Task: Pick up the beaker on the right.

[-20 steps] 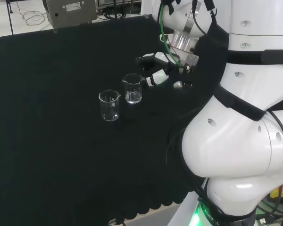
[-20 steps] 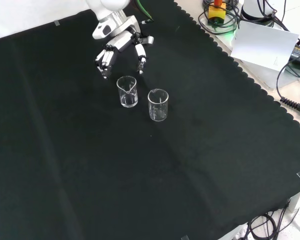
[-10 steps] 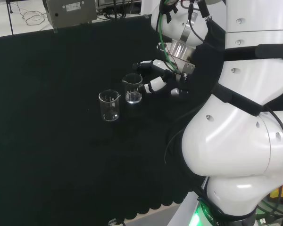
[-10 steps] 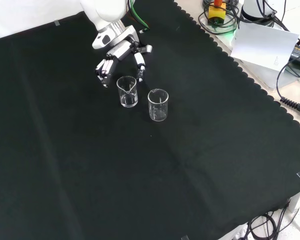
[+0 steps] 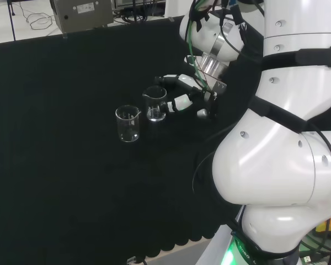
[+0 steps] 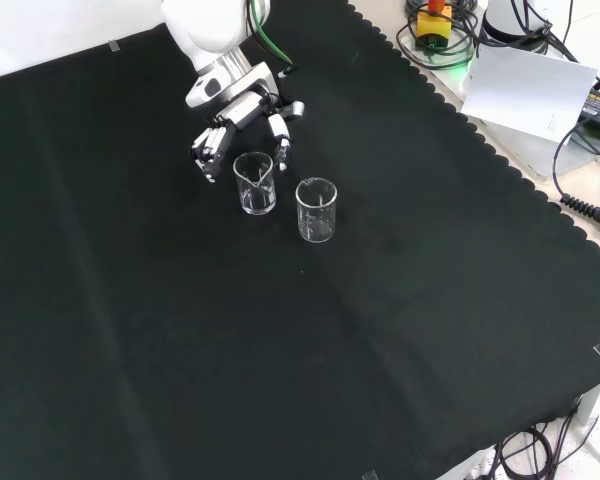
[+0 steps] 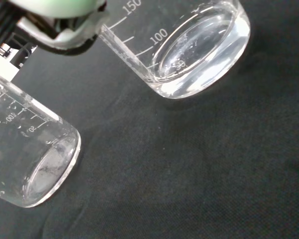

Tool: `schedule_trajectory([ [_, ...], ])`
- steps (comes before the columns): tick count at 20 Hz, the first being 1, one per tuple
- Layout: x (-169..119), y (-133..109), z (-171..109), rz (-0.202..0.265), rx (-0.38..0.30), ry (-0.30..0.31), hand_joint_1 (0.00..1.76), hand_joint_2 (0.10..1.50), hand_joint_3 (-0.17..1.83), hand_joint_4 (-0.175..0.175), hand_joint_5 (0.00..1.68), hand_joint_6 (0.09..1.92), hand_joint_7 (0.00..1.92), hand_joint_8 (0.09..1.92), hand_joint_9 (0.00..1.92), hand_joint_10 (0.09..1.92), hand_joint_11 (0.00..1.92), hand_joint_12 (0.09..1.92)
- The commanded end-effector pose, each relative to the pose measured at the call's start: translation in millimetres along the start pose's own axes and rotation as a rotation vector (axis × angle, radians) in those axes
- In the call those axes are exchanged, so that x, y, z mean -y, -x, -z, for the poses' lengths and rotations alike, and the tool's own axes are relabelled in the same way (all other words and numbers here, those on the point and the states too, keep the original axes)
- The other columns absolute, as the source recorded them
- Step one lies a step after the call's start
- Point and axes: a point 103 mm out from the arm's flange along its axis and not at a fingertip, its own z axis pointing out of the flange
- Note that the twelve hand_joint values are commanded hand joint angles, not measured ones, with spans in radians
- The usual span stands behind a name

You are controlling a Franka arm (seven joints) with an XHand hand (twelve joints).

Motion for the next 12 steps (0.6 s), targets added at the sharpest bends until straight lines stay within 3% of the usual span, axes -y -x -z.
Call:
schedule_trajectory([
  [1, -6.1, -2.2, -6.9, 0.011, -0.012, 0.001, 0.73, 0.53, 0.43, -0.062, 0.46, 0.09, 0.31, 0.72, 0.44, 0.66, 0.07, 1.4],
  [7, -7.1, -2.2, -10.7, -0.003, -0.025, 0.058, 0.73, 0.54, 0.4, -0.062, 0.5, 0.09, 0.34, 0.72, 0.47, 0.66, 0.09, 1.39],
  [12, -10.8, -6.9, -15.1, 0.009, -0.052, 0.049, 0.76, 0.56, 0.39, -0.061, 0.53, 0.09, 0.38, 0.72, 0.5, 0.65, 0.12, 1.38],
])
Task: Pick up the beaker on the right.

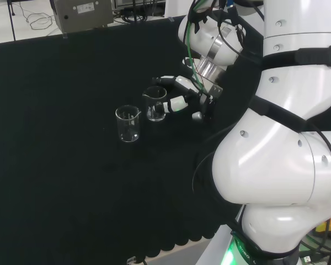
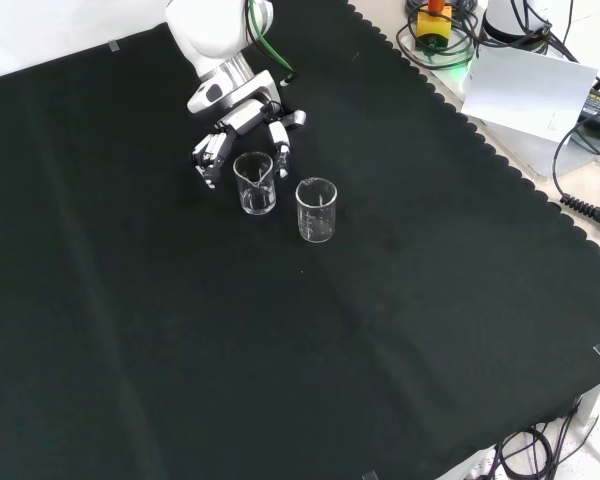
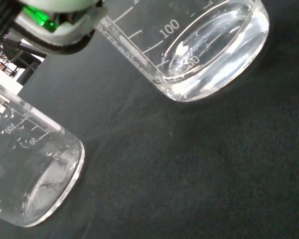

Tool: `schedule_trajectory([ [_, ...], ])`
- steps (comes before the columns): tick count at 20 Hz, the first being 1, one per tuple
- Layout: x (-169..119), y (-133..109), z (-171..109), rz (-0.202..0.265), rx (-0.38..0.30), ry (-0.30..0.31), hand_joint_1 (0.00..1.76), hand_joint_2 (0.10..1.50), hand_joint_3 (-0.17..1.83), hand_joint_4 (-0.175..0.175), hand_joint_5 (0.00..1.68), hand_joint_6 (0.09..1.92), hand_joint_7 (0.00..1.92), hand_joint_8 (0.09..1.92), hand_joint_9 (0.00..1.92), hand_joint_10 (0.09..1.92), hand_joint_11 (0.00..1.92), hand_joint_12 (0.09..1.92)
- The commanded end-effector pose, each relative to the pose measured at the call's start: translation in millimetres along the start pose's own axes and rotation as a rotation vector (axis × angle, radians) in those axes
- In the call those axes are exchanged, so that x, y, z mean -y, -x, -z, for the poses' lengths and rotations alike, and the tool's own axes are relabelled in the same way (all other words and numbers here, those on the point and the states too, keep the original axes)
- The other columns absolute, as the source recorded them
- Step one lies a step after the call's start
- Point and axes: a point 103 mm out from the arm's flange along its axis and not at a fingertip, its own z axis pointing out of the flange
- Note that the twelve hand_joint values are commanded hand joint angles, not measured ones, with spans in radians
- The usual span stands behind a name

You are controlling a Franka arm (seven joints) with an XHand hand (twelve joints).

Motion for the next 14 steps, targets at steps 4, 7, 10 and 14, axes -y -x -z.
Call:
schedule_trajectory([
  [4, -5.5, -6.1, -8.4, 0.015, -0.042, -0.014, 0.79, 0.57, 0.39, -0.06, 0.55, 0.09, 0.41, 0.72, 0.53, 0.64, 0.15, 1.38],
  [7, -4.5, -6.1, -8.0, 0.014, -0.043, -0.011, 0.79, 0.57, 0.4, -0.058, 0.56, 0.09, 0.42, 0.72, 0.55, 0.63, 0.16, 1.37],
  [10, -5.3, -9.2, -11.1, 0.006, -0.053, 0.034, 0.81, 0.57, 0.4, -0.057, 0.57, 0.09, 0.44, 0.71, 0.56, 0.62, 0.16, 1.37],
  [14, -3.4, -10.9, -9.9, 0.013, -0.037, 0.06, 0.87, 0.57, 0.43, -0.057, 0.61, 0.12, 0.46, 0.7, 0.59, 0.61, 0.19, 1.36],
])
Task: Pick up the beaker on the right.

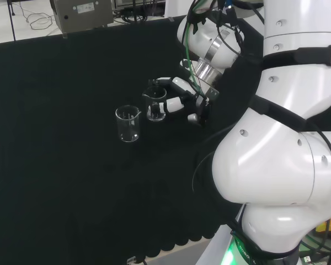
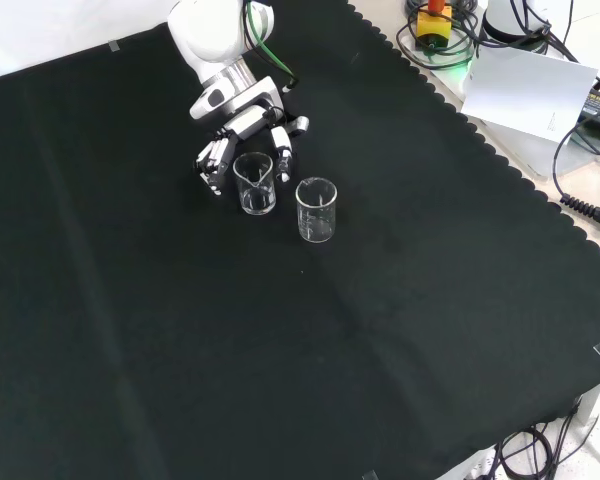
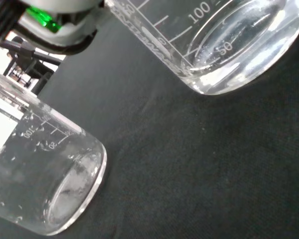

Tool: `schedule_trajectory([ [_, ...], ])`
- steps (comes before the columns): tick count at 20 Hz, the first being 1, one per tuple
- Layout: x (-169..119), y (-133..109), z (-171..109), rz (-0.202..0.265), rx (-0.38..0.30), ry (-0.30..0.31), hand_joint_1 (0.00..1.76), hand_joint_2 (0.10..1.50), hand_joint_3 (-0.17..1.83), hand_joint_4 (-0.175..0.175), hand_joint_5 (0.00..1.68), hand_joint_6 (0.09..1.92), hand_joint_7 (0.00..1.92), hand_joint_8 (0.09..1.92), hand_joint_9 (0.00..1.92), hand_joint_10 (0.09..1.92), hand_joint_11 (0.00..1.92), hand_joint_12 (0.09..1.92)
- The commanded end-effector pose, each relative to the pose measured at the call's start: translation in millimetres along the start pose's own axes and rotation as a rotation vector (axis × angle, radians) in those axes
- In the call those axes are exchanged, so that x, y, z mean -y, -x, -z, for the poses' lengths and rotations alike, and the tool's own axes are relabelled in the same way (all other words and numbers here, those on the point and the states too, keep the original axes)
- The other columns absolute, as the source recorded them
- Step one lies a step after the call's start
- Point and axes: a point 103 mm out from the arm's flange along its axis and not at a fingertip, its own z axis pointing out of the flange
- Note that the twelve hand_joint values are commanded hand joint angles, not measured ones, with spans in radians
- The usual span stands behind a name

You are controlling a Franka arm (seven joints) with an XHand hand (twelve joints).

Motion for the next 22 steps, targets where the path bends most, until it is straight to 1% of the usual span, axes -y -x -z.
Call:
schedule_trajectory([
  [1, 1.0, -3.7, -1.9, 0.005, 0.02, 0.043, 0.87, 0.57, 0.43, -0.057, 0.62, 0.13, 0.47, 0.7, 0.59, 0.6, 0.19, 1.36],
  [3, 0.6, -3.1, -3.0, 0.002, 0.027, 0.04, 0.88, 0.56, 0.46, -0.057, 0.61, 0.18, 0.47, 0.7, 0.6, 0.59, 0.19, 1.36],
  [4, -0.4, -4.1, -4.6, 0.001, 0.03, 0.04, 0.88, 0.55, 0.47, -0.057, 0.6, 0.24, 0.47, 0.7, 0.6, 0.58, 0.2, 1.36],
  [7, -0.9, -4.1, -4.4, 0.002, 0.024, 0.04, 0.89, 0.54, 0.5, -0.056, 0.51, 0.52, 0.47, 0.7, 0.61, 0.58, 0.2, 1.36],
  [9, -2.2, -5.3, -5.1, 0.002, 0.018, 0.044, 0.89, 0.54, 0.51, -0.055, 0.48, 0.64, 0.47, 0.71, 0.61, 0.58, 0.2, 1.36],
  [12, -5.6, -6.9, -10.5, -0.004, 0.004, 0.049, 0.9, 0.54, 0.51, -0.055, 0.46, 0.7, 0.48, 0.71, 0.62, 0.59, 0.2, 1.36],
  [15, -4.8, -4.1, -8.9, -0.005, -0.013, 0.053, 0.91, 0.53, 0.52, -0.055, 0.46, 0.73, 0.48, 0.71, 0.62, 0.59, 0.21, 1.36],
  [18, -5.5, -3.6, -9.0, -0.007, -0.049, 0.052, 0.91, 0.53, 0.52, -0.055, 0.46, 0.74, 0.49, 0.72, 0.63, 0.59, 0.21, 1.36],
  [22, -6.4, -4.0, -7.7, -0.012, -0.056, 0.047, 0.91, 0.53, 0.52, -0.055, 0.45, 0.76, 0.49, 0.71, 0.63, 0.59, 0.22, 1.36],
])
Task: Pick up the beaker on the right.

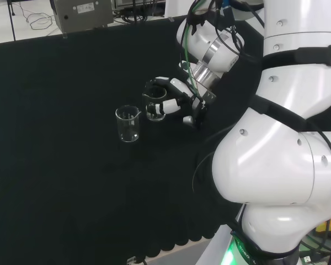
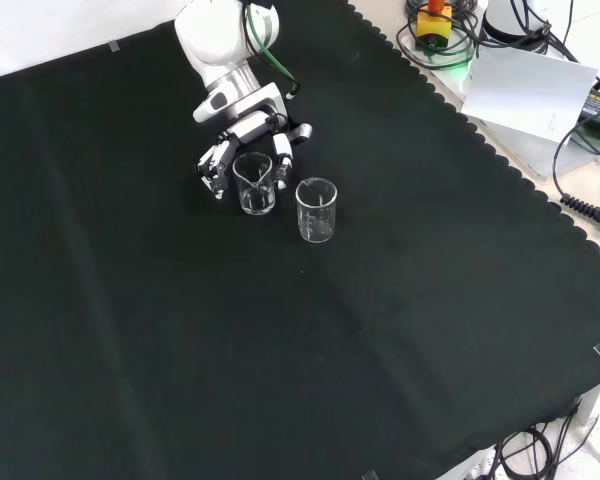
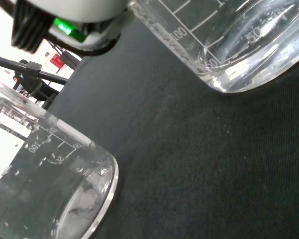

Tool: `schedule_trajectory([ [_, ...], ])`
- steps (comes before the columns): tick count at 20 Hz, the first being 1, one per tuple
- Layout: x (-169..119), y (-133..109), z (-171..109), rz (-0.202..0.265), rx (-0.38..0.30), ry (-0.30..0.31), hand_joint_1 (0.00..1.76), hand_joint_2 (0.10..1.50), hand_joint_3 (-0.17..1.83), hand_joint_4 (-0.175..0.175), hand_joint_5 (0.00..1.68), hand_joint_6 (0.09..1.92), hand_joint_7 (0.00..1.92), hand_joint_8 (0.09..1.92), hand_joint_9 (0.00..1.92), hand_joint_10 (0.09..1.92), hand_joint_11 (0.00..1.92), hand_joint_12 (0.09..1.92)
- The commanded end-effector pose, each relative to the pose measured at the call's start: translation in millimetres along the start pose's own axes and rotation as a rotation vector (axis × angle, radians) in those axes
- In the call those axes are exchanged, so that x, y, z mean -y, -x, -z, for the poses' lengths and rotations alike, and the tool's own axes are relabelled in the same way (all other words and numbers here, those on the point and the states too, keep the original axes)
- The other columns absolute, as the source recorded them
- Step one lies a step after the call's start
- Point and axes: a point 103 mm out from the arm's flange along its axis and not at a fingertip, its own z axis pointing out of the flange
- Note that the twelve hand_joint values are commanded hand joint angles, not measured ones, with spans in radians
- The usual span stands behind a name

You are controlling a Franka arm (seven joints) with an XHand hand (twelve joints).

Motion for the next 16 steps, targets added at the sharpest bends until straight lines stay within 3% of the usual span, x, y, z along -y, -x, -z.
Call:
schedule_trajectory([
  [1, 0, 0, 2, -0.011, -0.016, 0.001, 0.91, 0.54, 0.53, -0.055, 0.46, 0.77, 0.49, 0.71, 0.64, 0.59, 0.22, 1.36],
  [4, -1, -1, 2, -0.028, -0.002, 0.006, 0.96, 0.56, 0.56, -0.064, 0.71, 0.82, 0.64, 0.7, 0.79, 0.57, 0.31, 1.35],
  [6, 0, -1, 2, -0.06, 0.058, 0.0, 1.03, 0.57, 0.61, -0.062, 0.89, 0.81, 0.75, 0.69, 0.89, 0.53, 0.38, 1.33],
  [9, -2, -6, -1, -0.083, 0.135, 0.011, 1.18, 0.7, 0.55, 0.012, 1.17, 0.75, 1.07, 0.63, 1.1, 0.48, 0.52, 1.29],
  [12, -6, -18, 15, -0.065, 0.213, 0.037, 1.29, 0.59, 0.71, 0.024, 1.27, 0.67, 1.47, 0.29, 1.38, 0.34, 0.82, 1.13],
  [14, -8, -24, 22, -0.058, 0.228, 0.053, 1.3, 0.56, 0.75, 0.03, 1.31, 0.61, 1.58, 0.12, 1.47, 0.22, 0.91, 1.06],
  [16, -7, -29, 38, -0.048, 0.235, 0.066, 1.31, 0.54, 0.76, 0.031, 1.33, 0.59, 1.63, 0.09, 1.51, 0.16, 0.94, 1.04],
])
